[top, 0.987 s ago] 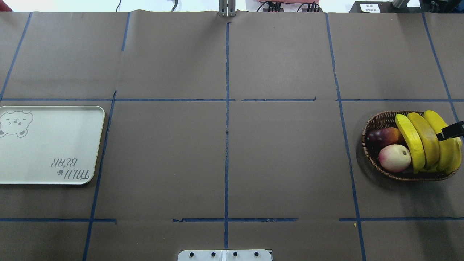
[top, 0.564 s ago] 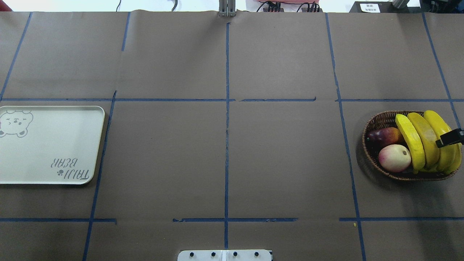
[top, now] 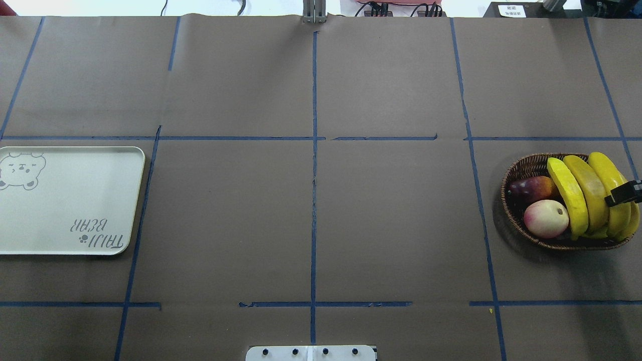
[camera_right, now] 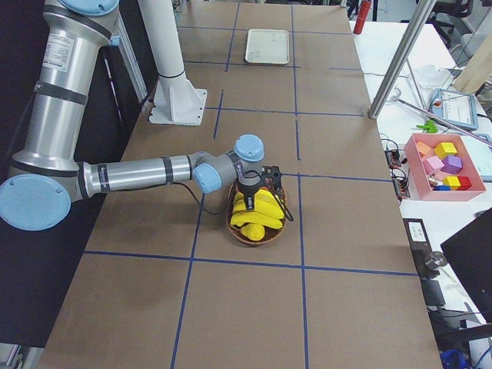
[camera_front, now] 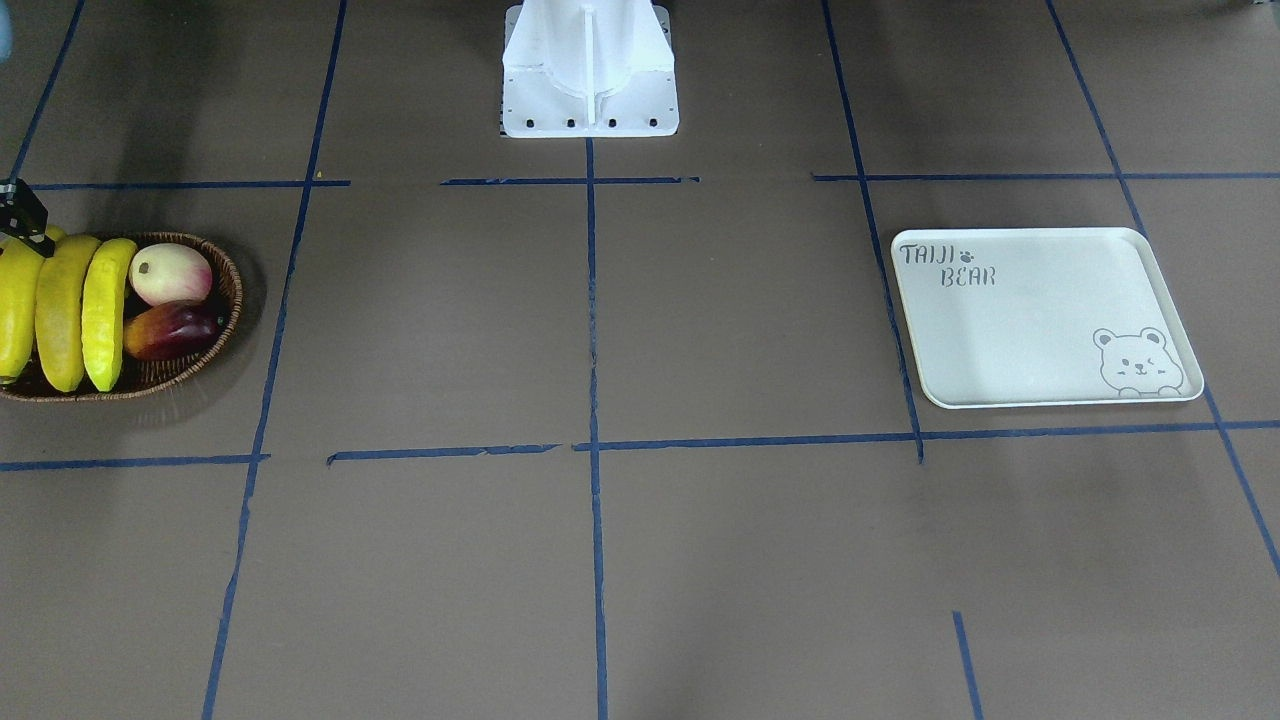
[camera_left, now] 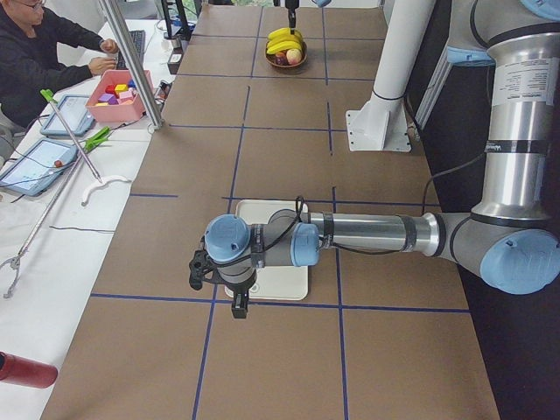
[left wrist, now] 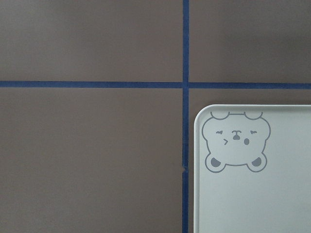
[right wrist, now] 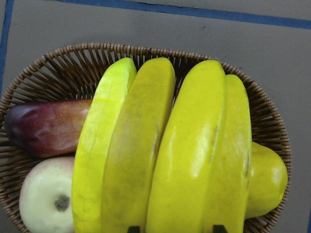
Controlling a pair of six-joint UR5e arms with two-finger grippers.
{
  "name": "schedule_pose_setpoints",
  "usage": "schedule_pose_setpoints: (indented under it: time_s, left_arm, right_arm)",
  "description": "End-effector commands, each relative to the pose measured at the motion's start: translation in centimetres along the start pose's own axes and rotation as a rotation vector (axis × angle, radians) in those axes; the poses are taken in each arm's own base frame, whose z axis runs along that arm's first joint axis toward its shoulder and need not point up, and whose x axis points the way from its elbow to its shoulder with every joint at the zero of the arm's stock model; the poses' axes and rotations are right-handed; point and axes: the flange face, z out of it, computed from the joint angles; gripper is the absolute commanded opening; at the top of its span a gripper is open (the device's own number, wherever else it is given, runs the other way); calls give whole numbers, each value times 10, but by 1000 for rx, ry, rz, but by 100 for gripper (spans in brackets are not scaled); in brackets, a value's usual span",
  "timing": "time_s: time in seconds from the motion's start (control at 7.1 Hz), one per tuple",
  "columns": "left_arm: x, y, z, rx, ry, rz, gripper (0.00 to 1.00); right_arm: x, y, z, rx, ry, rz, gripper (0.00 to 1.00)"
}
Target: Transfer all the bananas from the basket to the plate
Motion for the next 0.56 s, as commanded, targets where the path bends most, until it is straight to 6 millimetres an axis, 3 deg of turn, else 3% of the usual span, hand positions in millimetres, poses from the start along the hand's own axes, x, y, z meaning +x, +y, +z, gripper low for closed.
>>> schedule_pose_setpoints:
  time_s: [0.0,0.14,0.28,0.42]
  left_arm:
    - [1,-1,-1,3,0,3,100]
    - [2,-1,-2,4,0,4,100]
    - [3,-2,-3,6,0,6,100]
    - [4,-2,-3,7,0,6,100]
  right_arm:
    - [1,0,0,7,9,-2,47]
    - [1,-1,-1,11,10,-3,39]
    - [0,0,-3,13,9,-5,19]
    - [-2,-1,-5,17,7,-7,4]
